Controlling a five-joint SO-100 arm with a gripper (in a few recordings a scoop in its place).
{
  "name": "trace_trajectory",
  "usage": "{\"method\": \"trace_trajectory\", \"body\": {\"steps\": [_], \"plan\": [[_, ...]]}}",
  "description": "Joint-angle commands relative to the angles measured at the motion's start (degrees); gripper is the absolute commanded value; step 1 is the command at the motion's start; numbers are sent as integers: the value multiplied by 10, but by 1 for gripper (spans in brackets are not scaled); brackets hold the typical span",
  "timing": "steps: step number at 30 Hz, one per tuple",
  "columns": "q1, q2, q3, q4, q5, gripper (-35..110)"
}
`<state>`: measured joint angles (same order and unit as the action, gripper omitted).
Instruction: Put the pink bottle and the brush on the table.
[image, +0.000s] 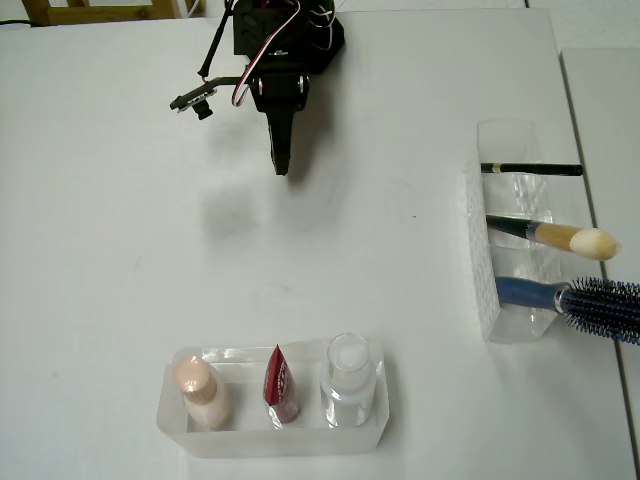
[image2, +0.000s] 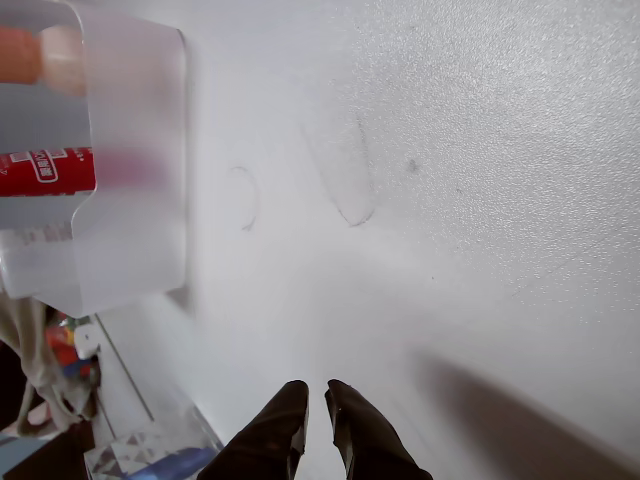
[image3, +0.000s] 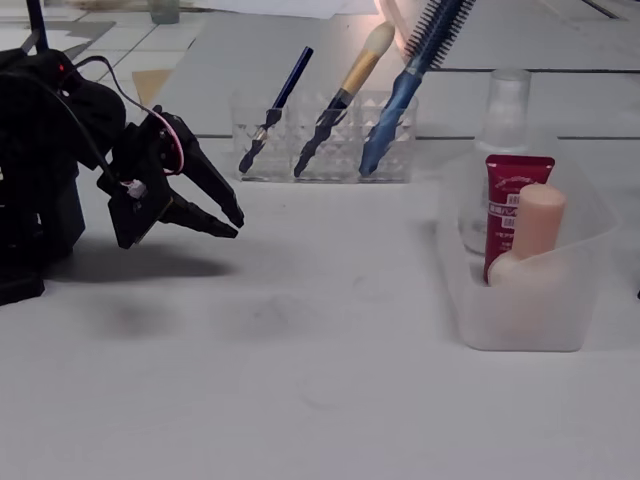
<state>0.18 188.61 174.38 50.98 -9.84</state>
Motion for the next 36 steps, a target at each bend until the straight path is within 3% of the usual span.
{"method": "trace_trajectory", "body": {"steps": [1,36], "plan": [[0,13,1,5,-5,0],[-6,13,1,4,-27,0]]}}
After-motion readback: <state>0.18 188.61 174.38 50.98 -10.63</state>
